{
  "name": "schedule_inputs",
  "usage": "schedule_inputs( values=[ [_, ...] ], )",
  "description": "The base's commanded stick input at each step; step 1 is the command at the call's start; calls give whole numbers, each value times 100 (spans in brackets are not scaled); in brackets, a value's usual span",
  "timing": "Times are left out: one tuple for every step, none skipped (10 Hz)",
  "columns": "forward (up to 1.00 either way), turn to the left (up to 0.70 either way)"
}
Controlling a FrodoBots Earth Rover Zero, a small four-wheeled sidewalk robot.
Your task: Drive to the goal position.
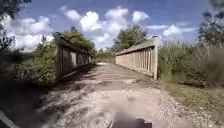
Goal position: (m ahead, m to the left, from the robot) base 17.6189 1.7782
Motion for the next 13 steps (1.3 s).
schedule_inputs(
  values=[
    [85,0],
    [85,0],
    [85,0],
    [85,0],
    [85,0],
    [85,0],
    [85,1],
    [85,15],
    [85,34],
    [85,20],
    [85,2],
    [85,0],
    [85,0]
  ],
)
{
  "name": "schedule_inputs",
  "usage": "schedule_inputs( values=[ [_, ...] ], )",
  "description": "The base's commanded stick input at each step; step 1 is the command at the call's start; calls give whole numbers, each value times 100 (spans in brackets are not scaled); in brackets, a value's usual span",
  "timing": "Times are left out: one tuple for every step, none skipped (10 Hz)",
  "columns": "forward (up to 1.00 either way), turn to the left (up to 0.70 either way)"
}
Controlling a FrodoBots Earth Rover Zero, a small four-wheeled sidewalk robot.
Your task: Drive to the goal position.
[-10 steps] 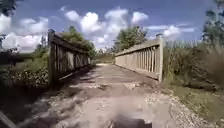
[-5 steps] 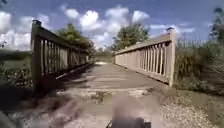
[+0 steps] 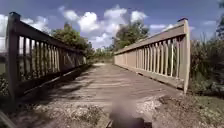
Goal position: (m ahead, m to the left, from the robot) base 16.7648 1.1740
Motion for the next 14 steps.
schedule_inputs(
  values=[
    [85,0],
    [85,0],
    [85,0],
    [85,0],
    [85,0],
    [85,0],
    [85,0],
    [85,0],
    [85,0],
    [85,0],
    [85,0],
    [85,0],
    [85,0],
    [85,0]
  ],
)
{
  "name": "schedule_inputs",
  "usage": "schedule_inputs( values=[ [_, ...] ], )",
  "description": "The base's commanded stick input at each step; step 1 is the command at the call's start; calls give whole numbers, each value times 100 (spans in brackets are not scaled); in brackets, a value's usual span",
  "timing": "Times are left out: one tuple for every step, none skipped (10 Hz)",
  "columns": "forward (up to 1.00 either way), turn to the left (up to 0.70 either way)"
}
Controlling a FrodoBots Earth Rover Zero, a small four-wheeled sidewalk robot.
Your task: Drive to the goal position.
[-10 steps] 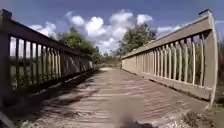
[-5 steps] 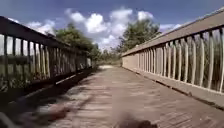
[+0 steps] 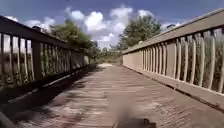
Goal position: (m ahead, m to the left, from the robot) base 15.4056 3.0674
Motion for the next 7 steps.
schedule_inputs(
  values=[
    [85,0],
    [85,0],
    [85,0],
    [85,0],
    [85,0],
    [85,0],
    [85,0]
  ],
)
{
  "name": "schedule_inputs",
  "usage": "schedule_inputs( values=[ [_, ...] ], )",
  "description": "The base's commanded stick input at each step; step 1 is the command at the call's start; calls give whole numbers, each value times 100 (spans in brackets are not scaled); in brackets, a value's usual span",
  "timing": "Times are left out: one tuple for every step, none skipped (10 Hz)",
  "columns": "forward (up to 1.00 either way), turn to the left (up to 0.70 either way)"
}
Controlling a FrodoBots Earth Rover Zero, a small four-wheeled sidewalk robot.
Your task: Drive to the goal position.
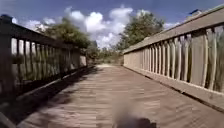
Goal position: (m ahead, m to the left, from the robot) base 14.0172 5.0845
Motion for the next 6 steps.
schedule_inputs(
  values=[
    [85,0],
    [85,0],
    [85,0],
    [85,0],
    [85,0],
    [85,0]
  ],
)
